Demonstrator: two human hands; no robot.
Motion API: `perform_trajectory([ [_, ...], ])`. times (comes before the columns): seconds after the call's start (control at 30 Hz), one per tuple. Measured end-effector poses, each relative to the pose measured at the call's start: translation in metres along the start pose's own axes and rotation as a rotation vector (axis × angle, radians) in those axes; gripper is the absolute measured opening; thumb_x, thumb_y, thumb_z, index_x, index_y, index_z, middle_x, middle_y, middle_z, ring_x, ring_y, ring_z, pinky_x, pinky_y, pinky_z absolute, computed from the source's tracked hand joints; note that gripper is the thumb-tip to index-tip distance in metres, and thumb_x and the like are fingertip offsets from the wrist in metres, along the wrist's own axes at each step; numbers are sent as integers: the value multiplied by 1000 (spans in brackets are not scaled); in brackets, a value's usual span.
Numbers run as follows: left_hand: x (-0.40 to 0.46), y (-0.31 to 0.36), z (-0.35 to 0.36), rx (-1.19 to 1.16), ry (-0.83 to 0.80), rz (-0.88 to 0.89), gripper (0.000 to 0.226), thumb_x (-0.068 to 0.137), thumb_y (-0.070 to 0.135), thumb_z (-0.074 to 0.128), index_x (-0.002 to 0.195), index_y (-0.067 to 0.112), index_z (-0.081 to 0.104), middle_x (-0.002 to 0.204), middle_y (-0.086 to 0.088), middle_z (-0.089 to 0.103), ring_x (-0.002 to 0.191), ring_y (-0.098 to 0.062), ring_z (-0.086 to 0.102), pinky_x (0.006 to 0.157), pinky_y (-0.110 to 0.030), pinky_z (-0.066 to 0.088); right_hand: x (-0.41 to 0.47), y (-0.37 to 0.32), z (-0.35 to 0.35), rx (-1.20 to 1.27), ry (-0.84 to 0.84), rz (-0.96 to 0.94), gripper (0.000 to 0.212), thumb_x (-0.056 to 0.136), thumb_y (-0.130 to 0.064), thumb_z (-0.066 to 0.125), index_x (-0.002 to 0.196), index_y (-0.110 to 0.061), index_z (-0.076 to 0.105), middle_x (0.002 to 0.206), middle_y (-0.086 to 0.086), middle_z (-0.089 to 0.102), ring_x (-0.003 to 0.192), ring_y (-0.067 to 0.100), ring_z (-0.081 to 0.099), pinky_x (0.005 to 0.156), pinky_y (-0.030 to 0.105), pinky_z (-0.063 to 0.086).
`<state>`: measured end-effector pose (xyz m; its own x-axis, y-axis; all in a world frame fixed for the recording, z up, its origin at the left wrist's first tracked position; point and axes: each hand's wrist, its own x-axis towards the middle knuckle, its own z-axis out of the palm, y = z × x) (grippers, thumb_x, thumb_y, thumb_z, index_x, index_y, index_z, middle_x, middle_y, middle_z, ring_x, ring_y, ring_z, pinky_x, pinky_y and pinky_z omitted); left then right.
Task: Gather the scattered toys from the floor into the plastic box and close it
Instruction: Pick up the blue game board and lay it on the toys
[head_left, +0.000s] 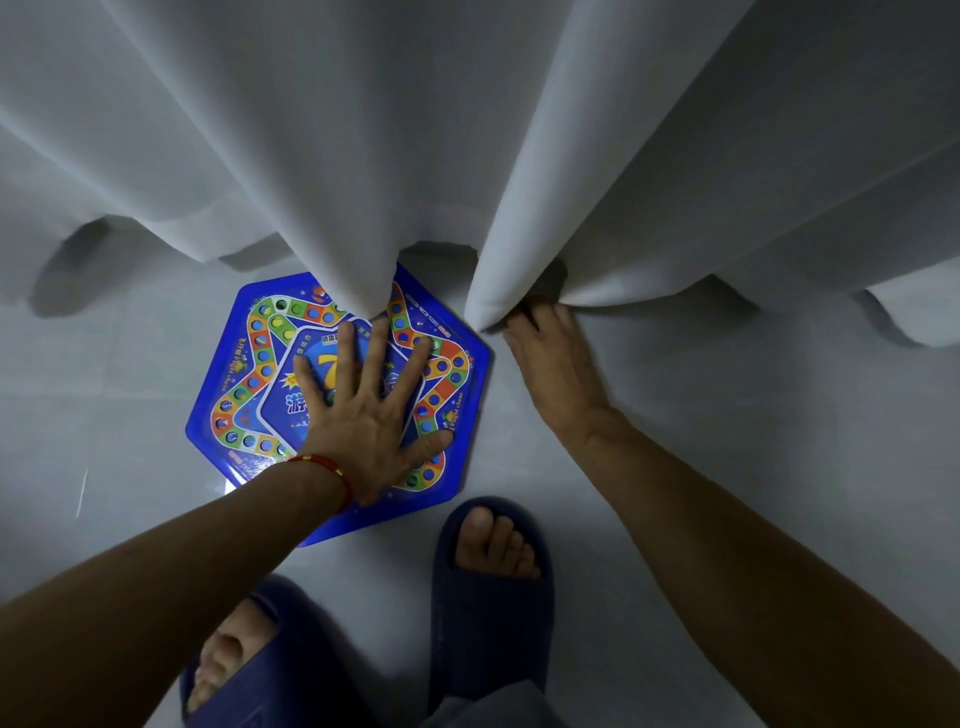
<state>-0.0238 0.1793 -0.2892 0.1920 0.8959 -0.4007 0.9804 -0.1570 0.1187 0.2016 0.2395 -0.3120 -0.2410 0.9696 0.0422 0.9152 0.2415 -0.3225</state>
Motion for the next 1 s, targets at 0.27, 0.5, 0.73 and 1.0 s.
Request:
perform_trajectory([
  [0.27, 1, -1, 2, 4, 10, 16, 101, 65, 94, -1, 146, 41, -31, 161, -6, -28, 146, -40, -25, 108, -77, 0, 1, -18, -21, 134, 186, 54, 15, 93, -13, 67, 103, -2, 68, 99, 16, 70, 88, 24, 67, 78, 33, 58],
  [0.5, 1, 0, -1, 35, -26, 15, 101, 63, 93, -6, 145, 40, -34, 159, -7, -32, 145, -41, -28, 108, -78, 2, 46, -8, -38, 256, -51, 23, 7, 89, -16, 52, 94, -15, 57, 59, -3, 42, 51, 14, 41, 61, 30, 39],
  [0.73, 0, 2, -4, 61, -47, 5, 99, 68, 92, 2, 144, 39, -35, 158, -7, -34, 144, -41, -28, 108, -77, 4, 54, 29, -30, 79, 26, -43, 43, 86, -29, 50, 122, -10, 64, 95, 17, 71, 88, 35, 66, 84, 41, 56],
  [1.0, 2, 1, -10, 68, -88, 10, 101, 67, 94, 2, 144, 40, -35, 159, -7, -32, 145, -40, -27, 108, -77, 3, 32, 30, 3, -148, -68, 57, 29, 92, -11, 65, 118, 3, 62, 108, 25, 64, 96, 37, 63, 88, 45, 54],
])
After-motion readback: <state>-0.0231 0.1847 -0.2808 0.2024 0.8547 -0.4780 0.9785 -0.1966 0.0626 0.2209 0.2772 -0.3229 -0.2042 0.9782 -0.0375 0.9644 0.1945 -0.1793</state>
